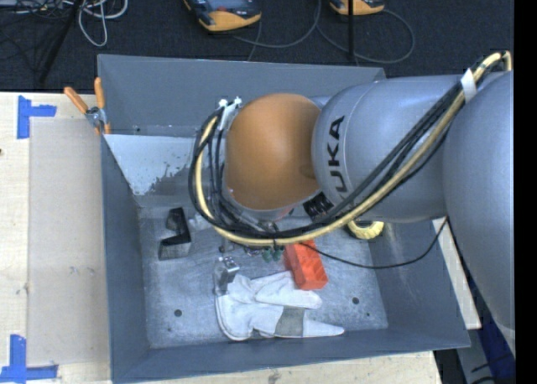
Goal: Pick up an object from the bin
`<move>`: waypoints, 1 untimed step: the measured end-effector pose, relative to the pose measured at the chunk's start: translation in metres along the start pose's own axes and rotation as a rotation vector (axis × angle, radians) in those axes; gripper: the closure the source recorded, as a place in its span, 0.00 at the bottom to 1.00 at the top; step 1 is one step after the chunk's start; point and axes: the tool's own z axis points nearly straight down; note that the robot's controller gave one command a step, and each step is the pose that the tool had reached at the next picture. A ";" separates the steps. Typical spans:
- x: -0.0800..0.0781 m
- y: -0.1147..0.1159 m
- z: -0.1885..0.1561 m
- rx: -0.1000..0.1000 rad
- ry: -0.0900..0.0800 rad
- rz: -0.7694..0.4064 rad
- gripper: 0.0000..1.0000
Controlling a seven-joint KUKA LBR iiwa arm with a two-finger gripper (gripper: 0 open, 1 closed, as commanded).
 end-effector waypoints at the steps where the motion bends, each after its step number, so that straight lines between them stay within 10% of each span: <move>1: -0.032 -0.029 0.037 -0.007 0.001 -0.171 0.00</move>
Offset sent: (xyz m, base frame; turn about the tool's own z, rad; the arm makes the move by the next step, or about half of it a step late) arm 0.0725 -0.0123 -0.0496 -0.2058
